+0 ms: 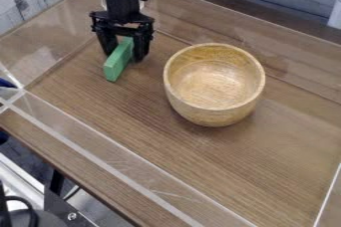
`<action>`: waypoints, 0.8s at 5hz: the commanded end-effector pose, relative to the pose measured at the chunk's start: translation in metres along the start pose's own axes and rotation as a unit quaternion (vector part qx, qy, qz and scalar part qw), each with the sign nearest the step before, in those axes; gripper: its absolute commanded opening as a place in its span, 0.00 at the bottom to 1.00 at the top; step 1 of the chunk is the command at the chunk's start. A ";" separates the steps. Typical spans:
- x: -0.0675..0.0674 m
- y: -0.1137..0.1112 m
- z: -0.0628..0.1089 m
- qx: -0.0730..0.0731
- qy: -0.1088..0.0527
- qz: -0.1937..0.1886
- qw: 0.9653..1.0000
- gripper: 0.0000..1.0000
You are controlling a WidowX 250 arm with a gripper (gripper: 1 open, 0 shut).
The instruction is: Remove the green block from inside the brown bowl and put it on the table
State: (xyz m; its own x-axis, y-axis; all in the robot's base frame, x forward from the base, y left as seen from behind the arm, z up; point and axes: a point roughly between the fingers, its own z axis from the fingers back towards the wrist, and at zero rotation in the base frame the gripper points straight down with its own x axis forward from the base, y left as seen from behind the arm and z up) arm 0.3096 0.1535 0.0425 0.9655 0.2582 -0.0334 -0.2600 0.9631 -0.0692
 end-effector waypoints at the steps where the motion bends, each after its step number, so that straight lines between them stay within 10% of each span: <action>1: 0.005 -0.005 0.028 0.009 -0.047 0.006 0.999 1.00; 4: -0.010 -0.022 0.099 0.070 -0.080 -0.033 0.994 1.00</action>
State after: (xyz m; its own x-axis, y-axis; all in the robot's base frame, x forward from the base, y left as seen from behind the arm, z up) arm 0.3009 0.1339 0.1174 0.9795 0.1964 0.0442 -0.1986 0.9786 0.0542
